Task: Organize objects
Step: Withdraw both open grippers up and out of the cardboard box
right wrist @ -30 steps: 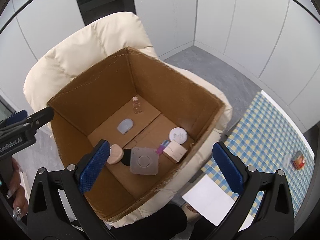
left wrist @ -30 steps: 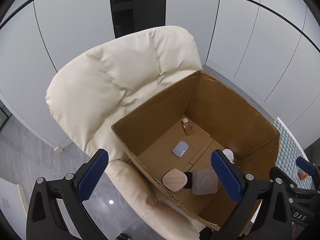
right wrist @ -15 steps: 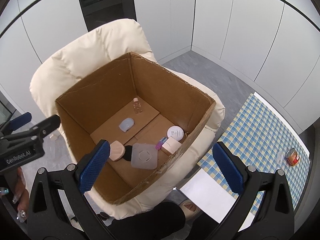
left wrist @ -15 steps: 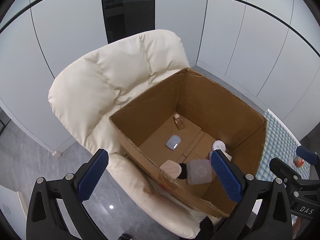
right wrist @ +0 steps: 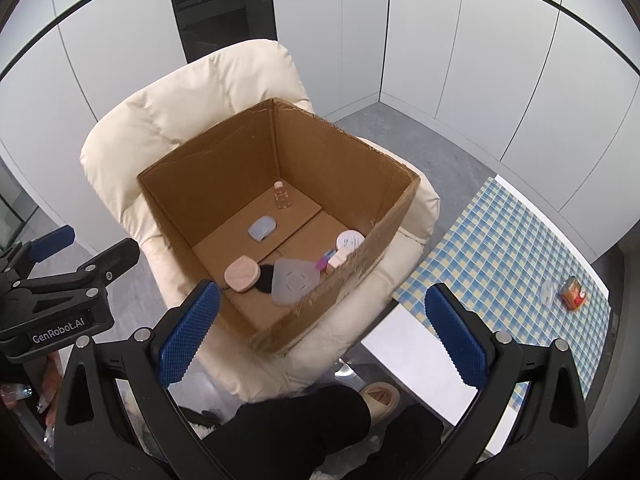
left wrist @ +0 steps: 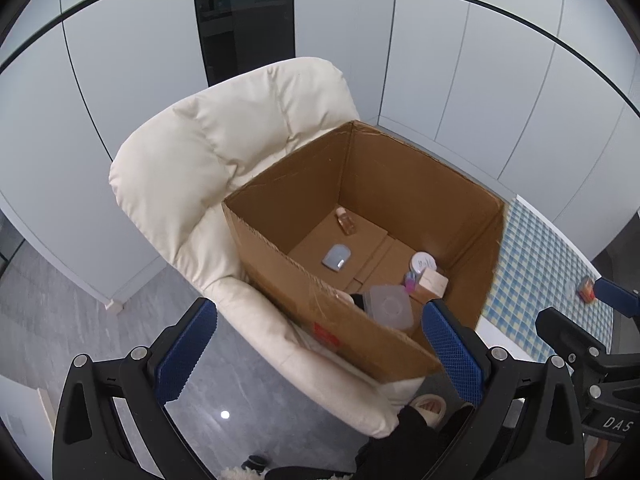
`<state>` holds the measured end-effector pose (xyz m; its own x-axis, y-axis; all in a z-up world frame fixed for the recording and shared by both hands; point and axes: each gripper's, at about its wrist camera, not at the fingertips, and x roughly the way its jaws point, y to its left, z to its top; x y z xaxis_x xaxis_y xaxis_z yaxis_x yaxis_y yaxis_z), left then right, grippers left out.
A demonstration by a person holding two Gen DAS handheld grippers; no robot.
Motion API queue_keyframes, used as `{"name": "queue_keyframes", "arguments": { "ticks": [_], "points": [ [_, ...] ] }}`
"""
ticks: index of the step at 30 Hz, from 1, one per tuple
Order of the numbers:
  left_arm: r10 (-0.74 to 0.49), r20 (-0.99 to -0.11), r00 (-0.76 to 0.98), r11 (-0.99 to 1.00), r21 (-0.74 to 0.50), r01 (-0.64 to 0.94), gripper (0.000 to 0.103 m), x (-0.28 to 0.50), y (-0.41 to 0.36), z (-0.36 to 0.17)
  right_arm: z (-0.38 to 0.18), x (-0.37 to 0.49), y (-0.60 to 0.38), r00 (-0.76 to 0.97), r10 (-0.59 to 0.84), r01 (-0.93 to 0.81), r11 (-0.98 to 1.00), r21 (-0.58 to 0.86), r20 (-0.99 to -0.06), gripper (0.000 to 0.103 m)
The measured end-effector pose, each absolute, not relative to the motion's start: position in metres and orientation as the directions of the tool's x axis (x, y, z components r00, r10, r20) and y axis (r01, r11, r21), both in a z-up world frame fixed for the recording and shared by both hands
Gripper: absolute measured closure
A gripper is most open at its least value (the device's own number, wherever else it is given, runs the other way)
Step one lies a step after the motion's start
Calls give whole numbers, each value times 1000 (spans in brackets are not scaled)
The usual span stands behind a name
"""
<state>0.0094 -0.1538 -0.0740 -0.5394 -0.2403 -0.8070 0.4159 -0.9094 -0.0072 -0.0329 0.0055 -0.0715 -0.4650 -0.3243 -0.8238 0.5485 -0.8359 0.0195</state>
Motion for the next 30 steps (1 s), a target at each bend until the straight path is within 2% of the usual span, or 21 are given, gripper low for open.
{"name": "queue_keyframes", "arguments": {
  "ticks": [15, 30],
  "points": [
    [-203, -819, -537, -925, -20, 380, 1, 62, -132, -71, -65, 38, 37, -457, -315, 544, -839, 19, -832, 0],
    [-142, -861, -488, -937, -43, 348, 1, 94, -110, -96, -77, 85, 91, -458, -276, 490, -872, 20, -845, 0]
  ]
}}
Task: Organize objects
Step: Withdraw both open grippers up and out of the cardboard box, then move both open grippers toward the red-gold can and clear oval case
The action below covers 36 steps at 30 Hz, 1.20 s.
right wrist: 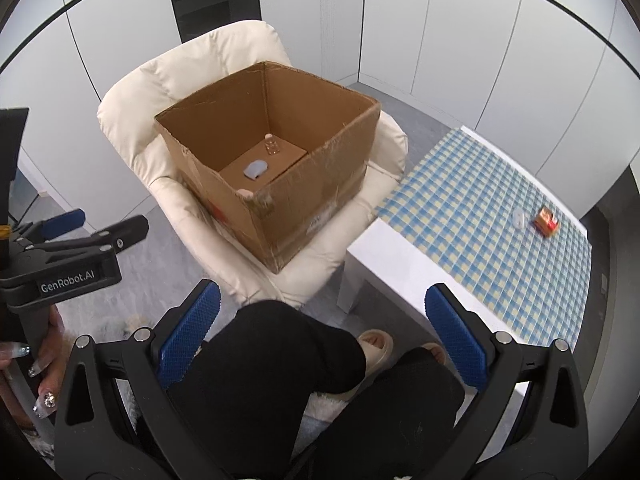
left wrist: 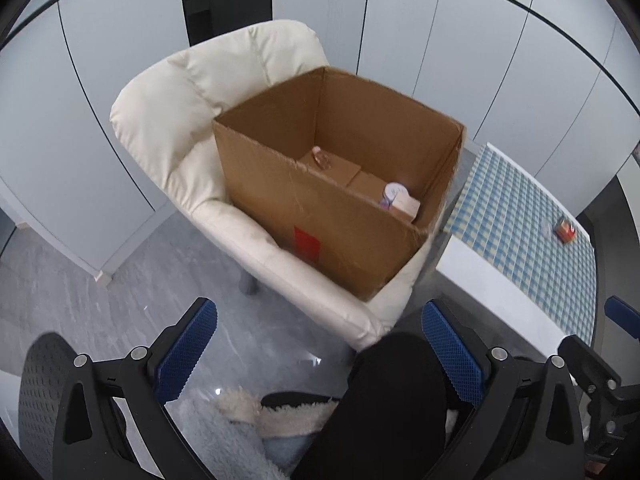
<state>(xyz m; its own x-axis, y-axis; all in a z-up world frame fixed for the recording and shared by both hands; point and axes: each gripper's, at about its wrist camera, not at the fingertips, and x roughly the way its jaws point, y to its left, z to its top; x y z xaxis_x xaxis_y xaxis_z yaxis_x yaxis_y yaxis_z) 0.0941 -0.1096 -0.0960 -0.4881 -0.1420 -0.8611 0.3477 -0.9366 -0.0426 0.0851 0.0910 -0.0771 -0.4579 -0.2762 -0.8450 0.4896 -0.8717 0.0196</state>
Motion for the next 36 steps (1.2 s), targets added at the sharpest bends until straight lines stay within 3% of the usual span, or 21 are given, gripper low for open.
{"name": "queue_keyframes", "arguments": {
  "ticks": [13, 36],
  "points": [
    [-134, -848, -514, -942, -51, 330, 2, 114, -90, -90, -83, 121, 124, -418, -284, 469, -881, 63, -863, 0],
    [-108, -870, -481, -970, -14, 243, 2, 102, -62, -100, -86, 111, 150, -431, -287, 397, -912, 106, -855, 0]
  ]
}}
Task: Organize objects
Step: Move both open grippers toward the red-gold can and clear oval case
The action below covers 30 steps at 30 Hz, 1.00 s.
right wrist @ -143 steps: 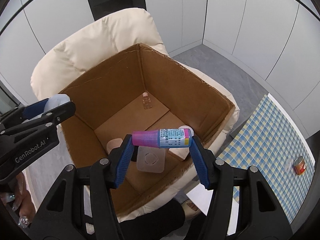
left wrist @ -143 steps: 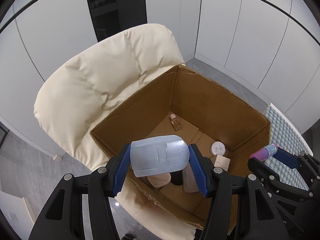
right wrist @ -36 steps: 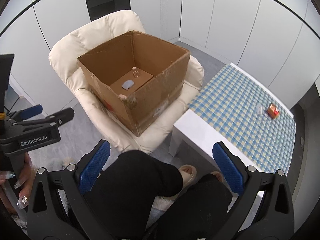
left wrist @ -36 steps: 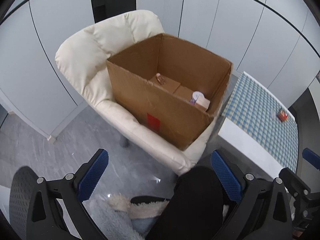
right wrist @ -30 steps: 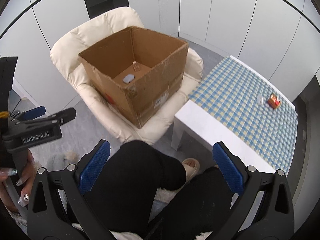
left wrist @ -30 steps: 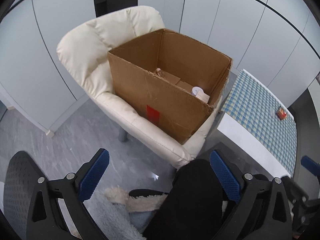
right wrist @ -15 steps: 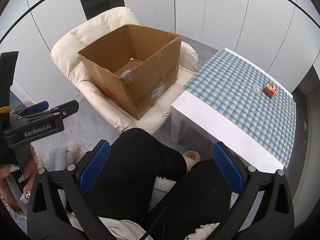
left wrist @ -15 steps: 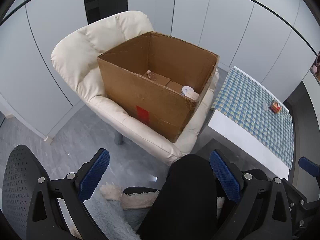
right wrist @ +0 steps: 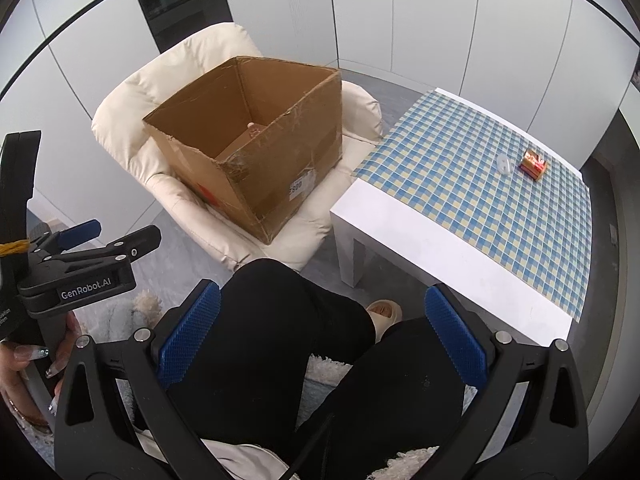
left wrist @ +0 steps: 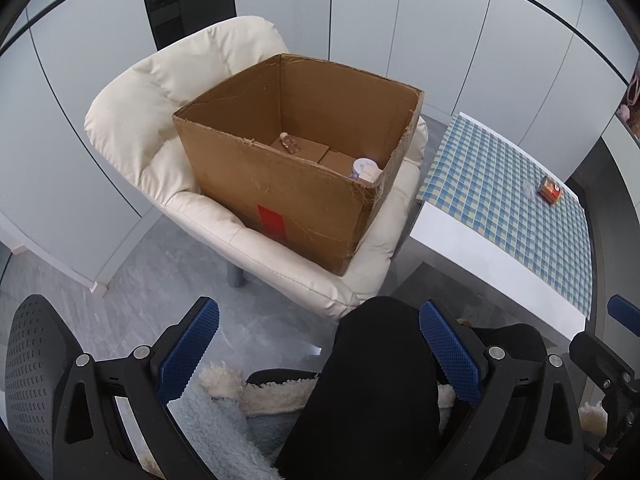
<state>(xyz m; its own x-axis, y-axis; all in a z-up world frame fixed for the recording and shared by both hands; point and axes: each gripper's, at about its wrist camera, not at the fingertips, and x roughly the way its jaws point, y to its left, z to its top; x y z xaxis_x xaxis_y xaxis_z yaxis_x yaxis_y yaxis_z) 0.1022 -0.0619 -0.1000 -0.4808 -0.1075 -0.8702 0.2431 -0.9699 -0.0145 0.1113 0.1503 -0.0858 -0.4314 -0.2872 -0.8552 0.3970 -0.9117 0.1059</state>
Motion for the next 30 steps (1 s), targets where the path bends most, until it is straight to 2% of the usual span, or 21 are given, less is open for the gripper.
{"name": "queue_keyframes", "arguments": {
  "ticks": [15, 30],
  "points": [
    [-78, -876, -475, -987, -1, 163, 2, 85, -32, -107, -95, 107, 179, -443, -264, 317, -940, 125, -857, 0],
    [-28, -888, -459, -999, 6, 50, 2, 66, 16, -116, -111, 107, 241, -451, -218, 150, -974, 167, -866, 0]
  ]
}}
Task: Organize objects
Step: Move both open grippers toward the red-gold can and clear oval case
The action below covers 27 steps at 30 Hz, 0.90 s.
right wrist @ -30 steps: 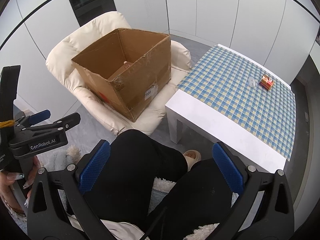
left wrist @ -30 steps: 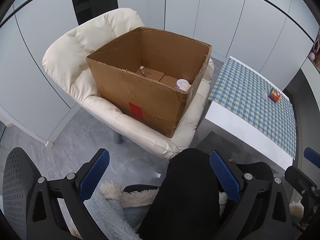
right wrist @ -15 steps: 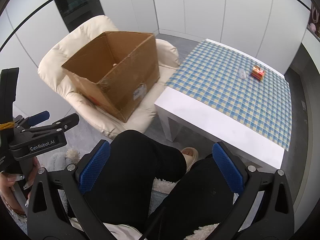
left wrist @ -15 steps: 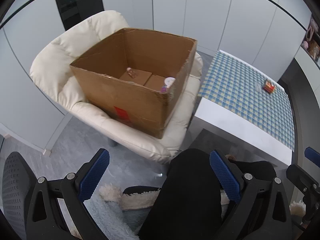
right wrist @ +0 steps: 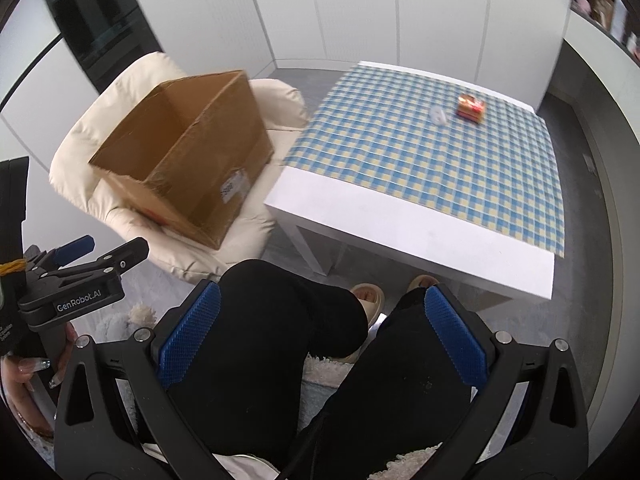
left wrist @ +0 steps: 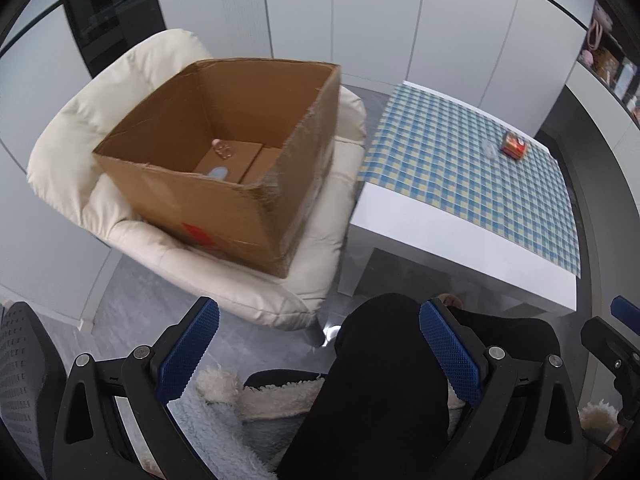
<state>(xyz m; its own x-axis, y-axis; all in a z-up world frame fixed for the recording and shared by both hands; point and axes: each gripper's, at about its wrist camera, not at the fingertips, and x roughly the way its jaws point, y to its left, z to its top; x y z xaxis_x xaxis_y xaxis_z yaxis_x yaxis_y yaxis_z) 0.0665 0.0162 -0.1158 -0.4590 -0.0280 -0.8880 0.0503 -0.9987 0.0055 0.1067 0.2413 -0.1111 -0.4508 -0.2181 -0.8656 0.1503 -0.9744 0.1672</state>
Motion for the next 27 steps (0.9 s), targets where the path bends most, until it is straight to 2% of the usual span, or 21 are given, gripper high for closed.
{"name": "queue_keyframes", "arguments": {
  "ticks": [16, 27],
  "points": [
    [39, -908, -417, -993, 10, -114, 2, 43, 88, -139, -138, 118, 332, -444, -124, -99, -978, 186, -887, 0],
    [55, -922, -384, -986, 11, -167, 2, 15, 119, -158, -167, 116, 385, -406, -62, -242, -955, 173, -912, 0]
  ]
}}
